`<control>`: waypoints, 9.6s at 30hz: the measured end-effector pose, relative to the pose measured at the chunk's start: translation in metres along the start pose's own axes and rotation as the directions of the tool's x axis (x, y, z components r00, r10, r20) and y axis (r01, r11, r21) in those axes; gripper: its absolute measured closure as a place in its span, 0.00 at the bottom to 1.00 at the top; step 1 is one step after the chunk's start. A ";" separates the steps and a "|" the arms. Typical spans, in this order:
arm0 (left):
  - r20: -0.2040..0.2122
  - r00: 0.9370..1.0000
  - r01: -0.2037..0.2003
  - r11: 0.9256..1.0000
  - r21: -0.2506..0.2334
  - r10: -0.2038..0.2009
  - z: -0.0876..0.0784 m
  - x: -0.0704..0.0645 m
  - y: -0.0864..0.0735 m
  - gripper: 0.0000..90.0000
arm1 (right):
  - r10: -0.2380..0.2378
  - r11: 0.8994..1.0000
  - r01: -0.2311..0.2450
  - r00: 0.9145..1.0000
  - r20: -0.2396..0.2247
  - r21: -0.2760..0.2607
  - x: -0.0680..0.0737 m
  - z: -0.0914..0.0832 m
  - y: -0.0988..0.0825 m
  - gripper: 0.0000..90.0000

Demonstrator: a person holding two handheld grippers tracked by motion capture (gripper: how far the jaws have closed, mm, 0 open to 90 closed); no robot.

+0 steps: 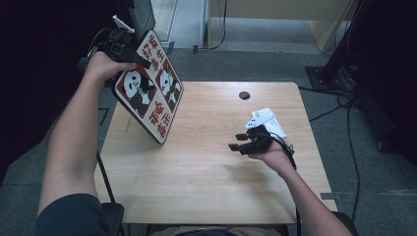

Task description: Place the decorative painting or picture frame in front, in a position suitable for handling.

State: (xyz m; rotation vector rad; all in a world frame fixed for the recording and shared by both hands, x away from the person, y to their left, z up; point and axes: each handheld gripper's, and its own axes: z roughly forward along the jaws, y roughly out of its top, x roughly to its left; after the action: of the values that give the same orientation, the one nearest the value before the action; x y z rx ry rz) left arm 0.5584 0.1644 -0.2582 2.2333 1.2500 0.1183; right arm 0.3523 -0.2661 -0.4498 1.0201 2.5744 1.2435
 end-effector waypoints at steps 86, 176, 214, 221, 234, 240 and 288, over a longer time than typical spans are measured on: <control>0.223 0.957 -0.220 0.967 0.131 0.188 -0.006 -0.178 -0.012 0.89 | 0.083 0.996 -0.079 0.991 0.100 -0.039 -0.029 -0.029 -0.015 0.52; 0.203 0.965 -0.150 0.985 -0.082 0.164 -0.064 -0.131 -0.127 0.39 | 0.227 0.973 -0.230 0.922 0.314 -0.029 -0.133 -0.038 -0.020 0.52; 0.234 0.965 -0.099 0.990 -0.103 0.121 -0.051 -0.117 -0.157 0.38 | 0.301 0.944 -0.328 0.907 0.295 0.046 -0.158 -0.013 -0.042 0.78; 0.239 0.963 -0.102 0.989 -0.104 0.124 -0.050 -0.117 -0.161 0.38 | 0.305 0.937 -0.341 0.903 0.302 0.076 -0.153 -0.016 -0.031 0.90; 0.251 0.961 -0.093 0.989 -0.111 0.118 -0.046 -0.117 -0.165 0.38 | 0.170 0.973 -0.223 0.871 0.460 0.062 -0.130 -0.039 -0.008 0.88; 0.256 0.960 -0.086 0.990 -0.112 0.113 -0.043 -0.115 -0.167 0.38 | 0.142 0.977 -0.190 0.921 0.362 0.101 -0.121 -0.021 -0.009 0.84; 0.313 0.937 -0.093 0.975 -0.200 0.153 -0.014 -0.120 -0.193 0.66 | 0.206 0.976 -0.215 0.962 0.180 0.034 -0.088 -0.032 0.036 0.90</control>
State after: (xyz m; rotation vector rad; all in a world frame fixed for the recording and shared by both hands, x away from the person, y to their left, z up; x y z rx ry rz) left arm 0.3409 0.1504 -0.3234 2.0680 0.8843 -0.0854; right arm 0.4271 -0.3258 -0.4189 1.3797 2.4279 1.0756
